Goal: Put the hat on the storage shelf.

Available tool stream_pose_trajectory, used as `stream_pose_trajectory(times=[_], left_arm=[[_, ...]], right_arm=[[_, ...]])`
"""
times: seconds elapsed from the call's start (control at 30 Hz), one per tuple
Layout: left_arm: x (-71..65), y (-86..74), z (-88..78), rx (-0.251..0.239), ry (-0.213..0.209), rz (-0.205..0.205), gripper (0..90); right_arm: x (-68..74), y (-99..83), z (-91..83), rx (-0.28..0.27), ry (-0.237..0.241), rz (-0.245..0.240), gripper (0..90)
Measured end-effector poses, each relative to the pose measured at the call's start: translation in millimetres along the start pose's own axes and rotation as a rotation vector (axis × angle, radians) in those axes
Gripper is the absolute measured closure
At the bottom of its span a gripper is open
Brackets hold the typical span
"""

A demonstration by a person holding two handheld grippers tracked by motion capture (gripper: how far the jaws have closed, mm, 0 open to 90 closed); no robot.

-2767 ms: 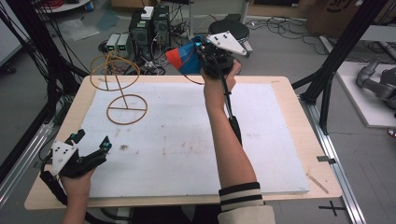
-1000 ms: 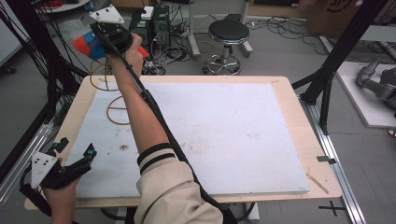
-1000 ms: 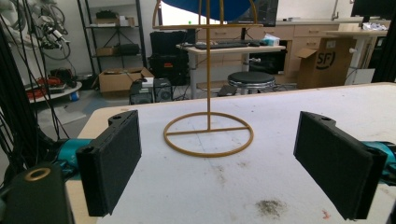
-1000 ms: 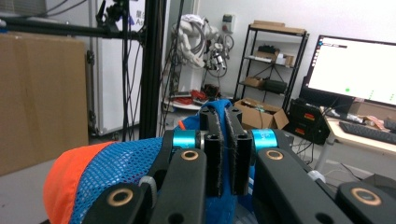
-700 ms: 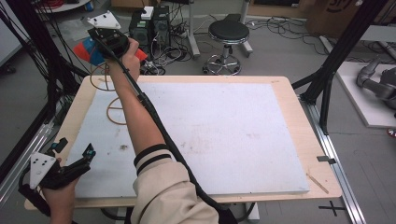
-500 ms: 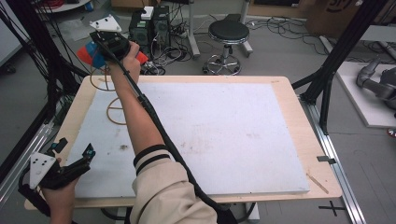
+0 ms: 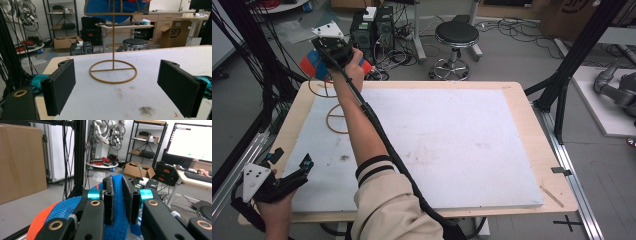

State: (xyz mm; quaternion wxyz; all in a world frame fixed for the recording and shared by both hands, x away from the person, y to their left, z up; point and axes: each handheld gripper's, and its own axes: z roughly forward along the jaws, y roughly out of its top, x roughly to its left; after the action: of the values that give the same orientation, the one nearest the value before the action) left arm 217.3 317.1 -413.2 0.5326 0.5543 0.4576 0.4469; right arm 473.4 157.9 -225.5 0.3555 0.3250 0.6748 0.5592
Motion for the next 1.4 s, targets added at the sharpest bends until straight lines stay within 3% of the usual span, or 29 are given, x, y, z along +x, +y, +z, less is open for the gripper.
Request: stream_pose_trajectory(times=[0.23, 0.83, 1.2, 1.4], left_arm=[[0.1, -0.1, 0.3, 0.0, -0.001, 0.0, 15.3], [-0.5, 0.2, 0.4, 0.002, -0.005, 0.005, 15.4], [-0.5, 0.3, 0.5, -0.007, -0.011, 0.012, 15.4], [-3.9, 1.0, 1.0, -0.004, -0.018, 0.024, 15.3]], right_arm=[[2.6, -2.4, 1.9, 0.008, -0.001, -0.018, 77.1], [-2.7, 0.9, -1.4, -0.003, 0.004, -0.008, 71.8], [-20.9, 16.5, -27.6, -0.1, -0.023, 0.013, 31.7], [-37.9, 24.5, -56.8, -0.166, -0.003, 0.008, 22.5]])
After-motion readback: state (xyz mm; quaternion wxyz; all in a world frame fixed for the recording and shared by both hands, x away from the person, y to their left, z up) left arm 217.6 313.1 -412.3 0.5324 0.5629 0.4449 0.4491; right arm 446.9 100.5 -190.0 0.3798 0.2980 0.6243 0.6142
